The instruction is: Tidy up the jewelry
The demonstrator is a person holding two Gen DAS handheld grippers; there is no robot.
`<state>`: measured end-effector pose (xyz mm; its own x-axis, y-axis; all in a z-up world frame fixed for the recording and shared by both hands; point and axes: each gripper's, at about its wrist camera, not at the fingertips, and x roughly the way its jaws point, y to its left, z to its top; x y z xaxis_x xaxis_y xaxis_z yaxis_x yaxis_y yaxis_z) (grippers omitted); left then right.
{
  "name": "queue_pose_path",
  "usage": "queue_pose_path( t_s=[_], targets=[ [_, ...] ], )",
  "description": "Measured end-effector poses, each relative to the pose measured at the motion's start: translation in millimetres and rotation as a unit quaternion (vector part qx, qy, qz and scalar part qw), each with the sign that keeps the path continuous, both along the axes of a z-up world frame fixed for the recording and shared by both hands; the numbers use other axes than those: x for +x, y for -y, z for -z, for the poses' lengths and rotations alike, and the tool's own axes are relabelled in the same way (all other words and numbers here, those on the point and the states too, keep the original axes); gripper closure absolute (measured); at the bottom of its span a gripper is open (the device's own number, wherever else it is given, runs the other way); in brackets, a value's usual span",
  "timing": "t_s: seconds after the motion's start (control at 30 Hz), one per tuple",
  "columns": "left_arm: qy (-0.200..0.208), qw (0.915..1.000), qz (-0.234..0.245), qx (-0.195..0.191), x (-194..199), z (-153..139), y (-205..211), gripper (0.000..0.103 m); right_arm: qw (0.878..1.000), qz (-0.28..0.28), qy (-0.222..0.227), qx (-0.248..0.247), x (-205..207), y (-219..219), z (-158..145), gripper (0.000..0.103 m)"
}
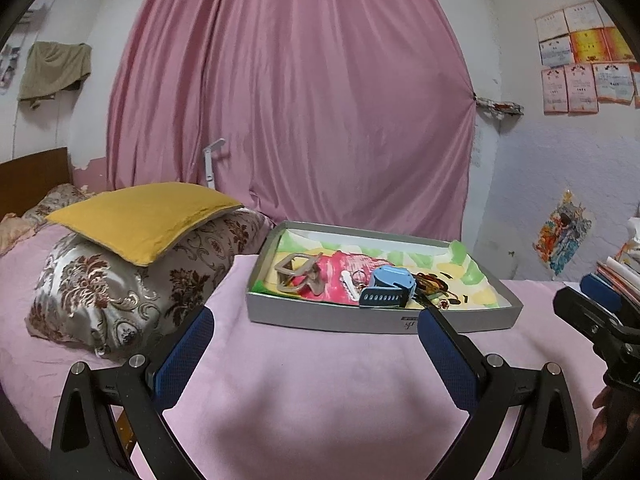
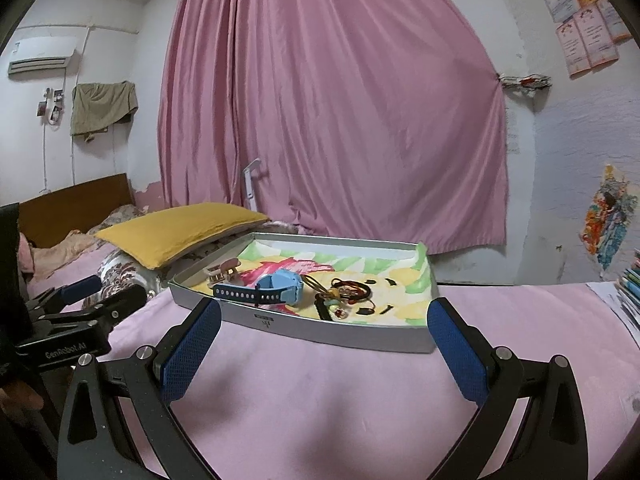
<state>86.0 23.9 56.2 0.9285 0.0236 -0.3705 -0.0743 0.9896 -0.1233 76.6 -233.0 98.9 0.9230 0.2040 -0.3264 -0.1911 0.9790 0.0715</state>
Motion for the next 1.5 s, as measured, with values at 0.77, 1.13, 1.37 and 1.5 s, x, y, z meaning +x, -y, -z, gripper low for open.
queue_pose_path(
  t_s=[0.77, 1.13, 1.37, 1.5],
  targets=[
    [0.069, 0.9968, -0.04, 0.012, -52, 33, 2, 0.001, 0.995, 0.063, 0.067, -0.033, -52, -2, 26, 0.002],
    [0.054, 0.9974, -0.046, 0.007, -48, 36, 0, 0.001, 0.997, 0.064, 0.045, -0.019, -47, 5, 37, 0.002],
    [0.059, 0.9975, -0.036, 0.016, -51, 37, 3, 0.001, 0.998, 0.052, 0.036, -0.004, -45, 8, 41, 0.002],
    [0.058, 0.9977, -0.032, 0.017, -52, 37, 3, 0.001, 0.998, 0.05, 0.029, -0.003, -43, 7, 42, 0.002]
  ],
)
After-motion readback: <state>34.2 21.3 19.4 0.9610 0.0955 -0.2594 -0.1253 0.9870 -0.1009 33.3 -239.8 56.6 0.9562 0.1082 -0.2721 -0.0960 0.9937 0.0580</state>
